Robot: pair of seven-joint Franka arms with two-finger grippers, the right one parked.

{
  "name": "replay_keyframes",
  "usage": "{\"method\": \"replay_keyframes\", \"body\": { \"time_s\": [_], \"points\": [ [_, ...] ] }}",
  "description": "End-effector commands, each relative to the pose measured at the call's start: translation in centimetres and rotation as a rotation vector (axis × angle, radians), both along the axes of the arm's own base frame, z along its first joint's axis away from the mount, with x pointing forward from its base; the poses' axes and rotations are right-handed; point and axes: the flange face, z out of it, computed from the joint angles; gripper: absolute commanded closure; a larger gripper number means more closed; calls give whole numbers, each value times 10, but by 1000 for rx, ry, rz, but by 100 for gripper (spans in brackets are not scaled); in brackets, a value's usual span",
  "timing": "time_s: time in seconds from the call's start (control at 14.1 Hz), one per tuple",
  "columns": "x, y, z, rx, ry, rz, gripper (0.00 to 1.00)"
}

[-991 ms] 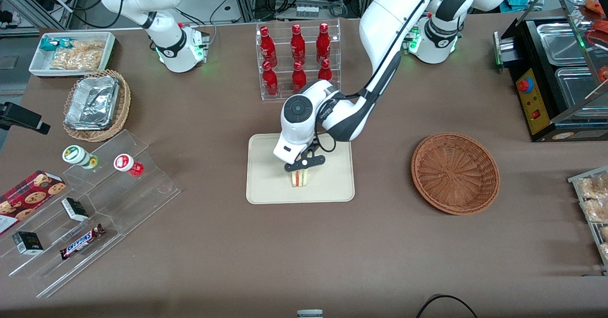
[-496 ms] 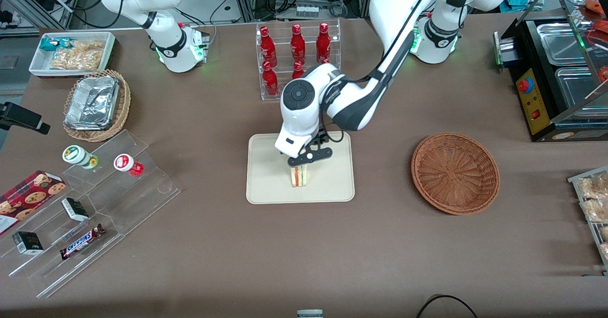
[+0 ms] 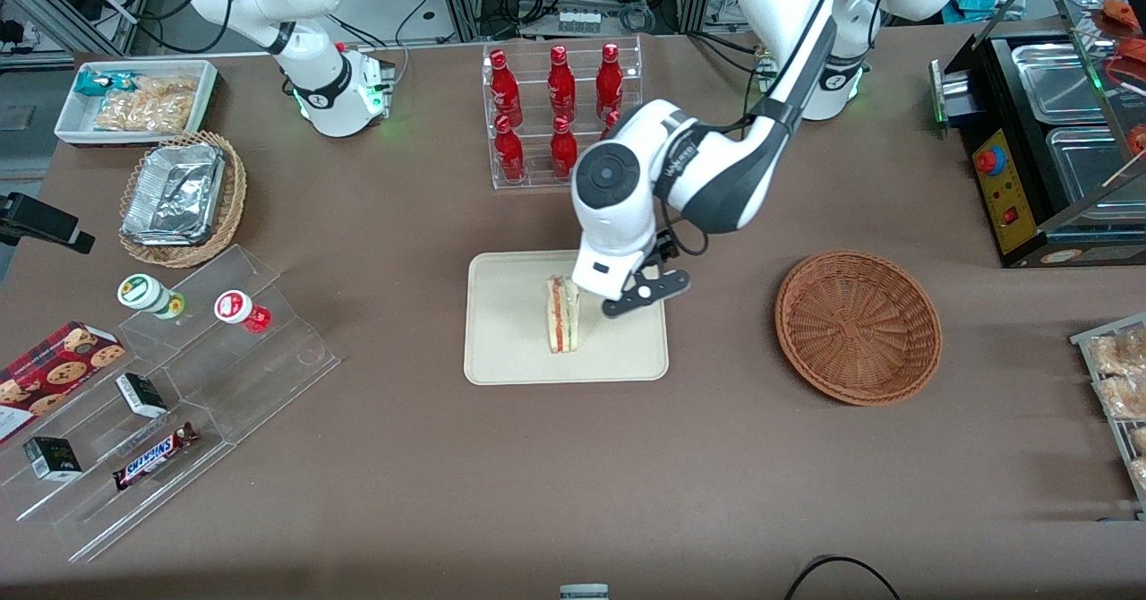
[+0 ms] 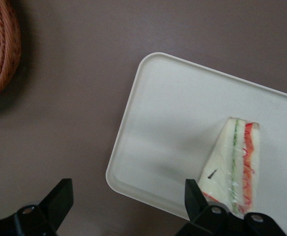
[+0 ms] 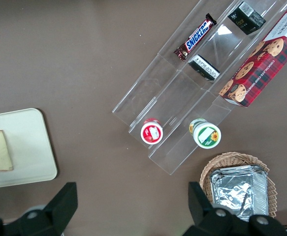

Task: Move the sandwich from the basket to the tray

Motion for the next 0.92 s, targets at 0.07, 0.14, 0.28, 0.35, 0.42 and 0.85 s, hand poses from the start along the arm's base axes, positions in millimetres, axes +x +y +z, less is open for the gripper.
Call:
{"method": "replay_keyframes", "body": {
  "time_s": [0.07,0.14,0.28,0.35,0.42,0.85],
  "points": [
    [4,76,28,-55,58,-72,0],
    [4,92,35,-59,64,-87,0],
    [9,127,55,-58,88,-101,0],
    [10,142,66,-58,110,-122,0],
    [11,161,80,-65,132,-148,0],
    [-2,228,160,-127,195,-367,0]
  ]
}}
